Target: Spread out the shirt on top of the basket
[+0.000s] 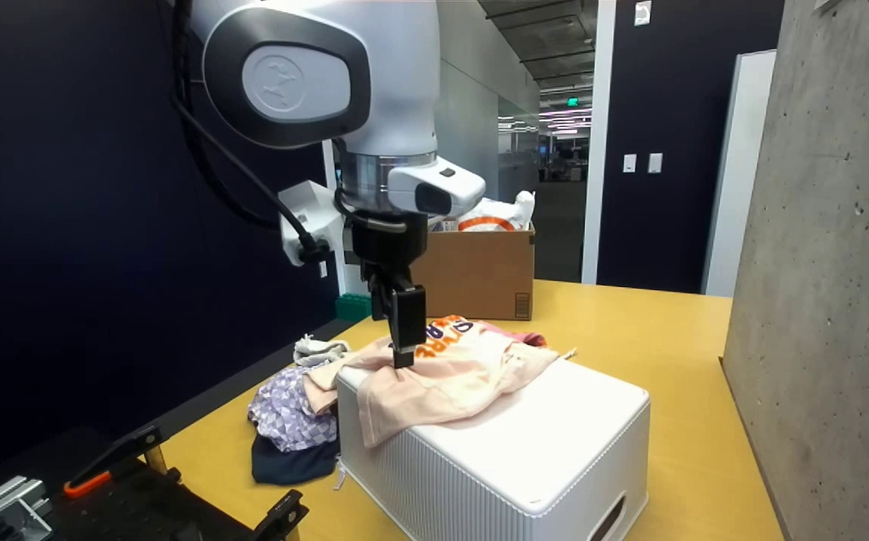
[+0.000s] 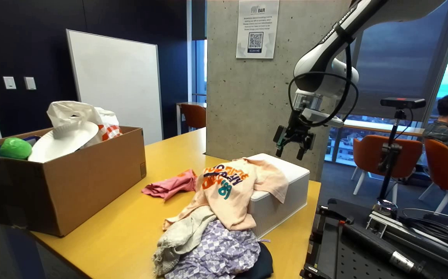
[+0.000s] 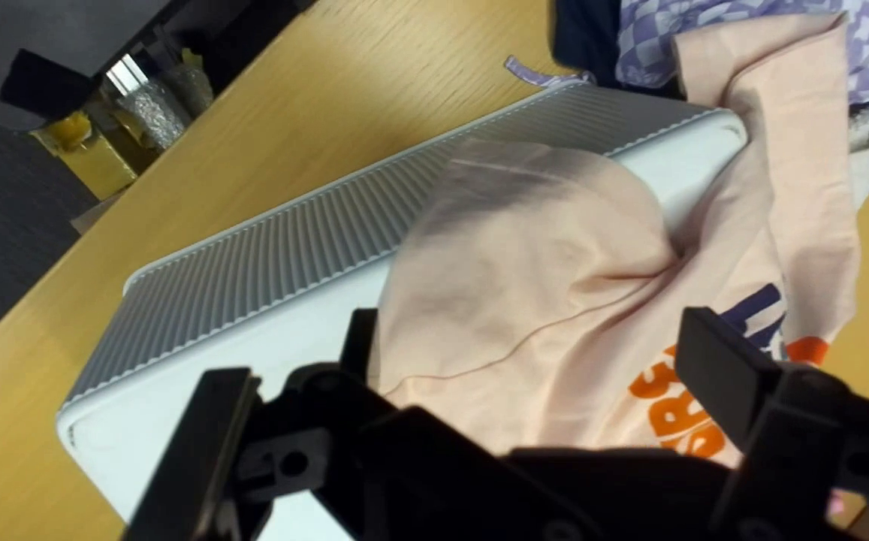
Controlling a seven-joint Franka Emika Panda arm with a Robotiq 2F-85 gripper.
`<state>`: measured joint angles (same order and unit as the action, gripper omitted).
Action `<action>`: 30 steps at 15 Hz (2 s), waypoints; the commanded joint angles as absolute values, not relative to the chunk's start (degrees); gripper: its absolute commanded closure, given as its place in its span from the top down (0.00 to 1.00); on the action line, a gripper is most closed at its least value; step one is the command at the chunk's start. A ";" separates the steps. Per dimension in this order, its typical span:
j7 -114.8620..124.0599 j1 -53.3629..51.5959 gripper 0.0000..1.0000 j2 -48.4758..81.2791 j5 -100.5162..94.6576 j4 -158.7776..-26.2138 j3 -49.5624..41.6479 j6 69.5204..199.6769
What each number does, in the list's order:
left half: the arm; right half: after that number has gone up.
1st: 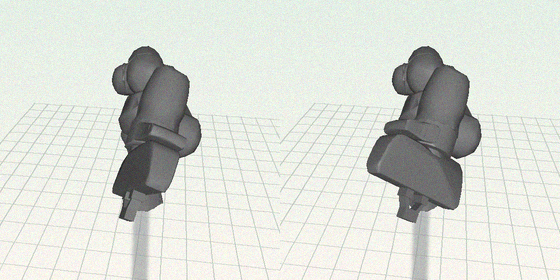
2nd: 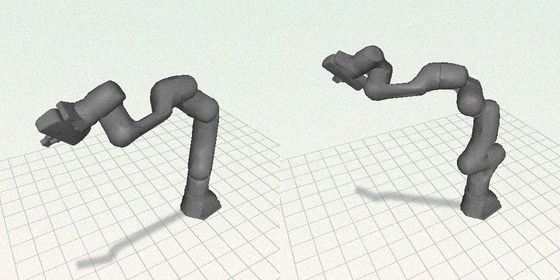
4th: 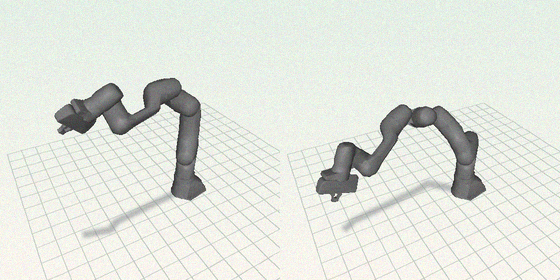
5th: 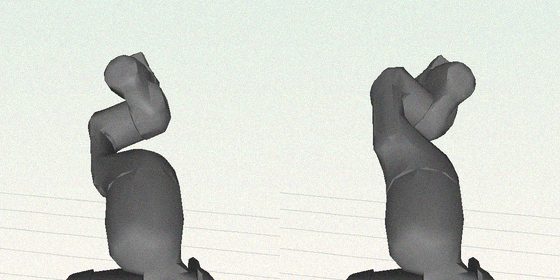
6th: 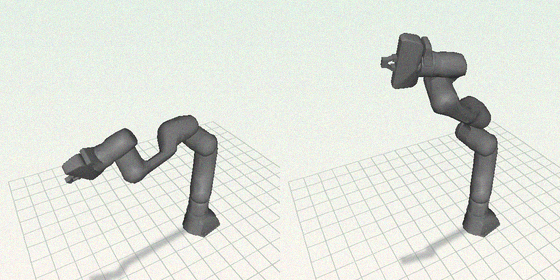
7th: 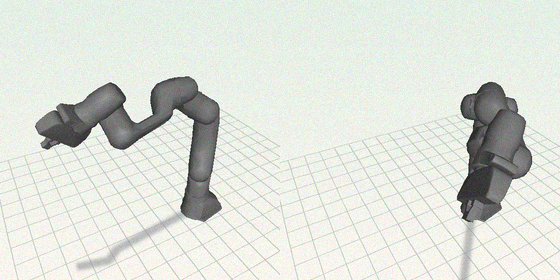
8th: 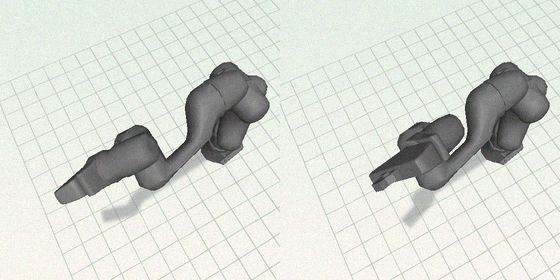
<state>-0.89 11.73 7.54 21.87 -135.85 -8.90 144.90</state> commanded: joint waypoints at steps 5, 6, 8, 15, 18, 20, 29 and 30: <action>-0.13 13.09 1.00 15.61 21.11 -130.38 -9.55 144.09; -0.31 13.15 1.00 17.03 21.35 -129.09 -9.28 144.43; -0.55 13.22 1.00 19.00 21.60 -126.74 -8.76 144.66; -0.54 13.16 1.00 25.82 21.86 -117.90 -6.24 145.35; -0.44 13.11 1.00 29.46 21.47 -114.30 -5.08 145.23; -0.72 13.27 1.00 31.68 21.32 -112.50 -4.37 145.39; 1.84 11.91 1.00 36.04 16.53 -108.63 -5.43 144.59; 2.55 11.61 1.00 35.86 15.64 -108.80 -5.83 144.25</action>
<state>0.33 12.31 35.31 18.34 -109.71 -4.80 145.19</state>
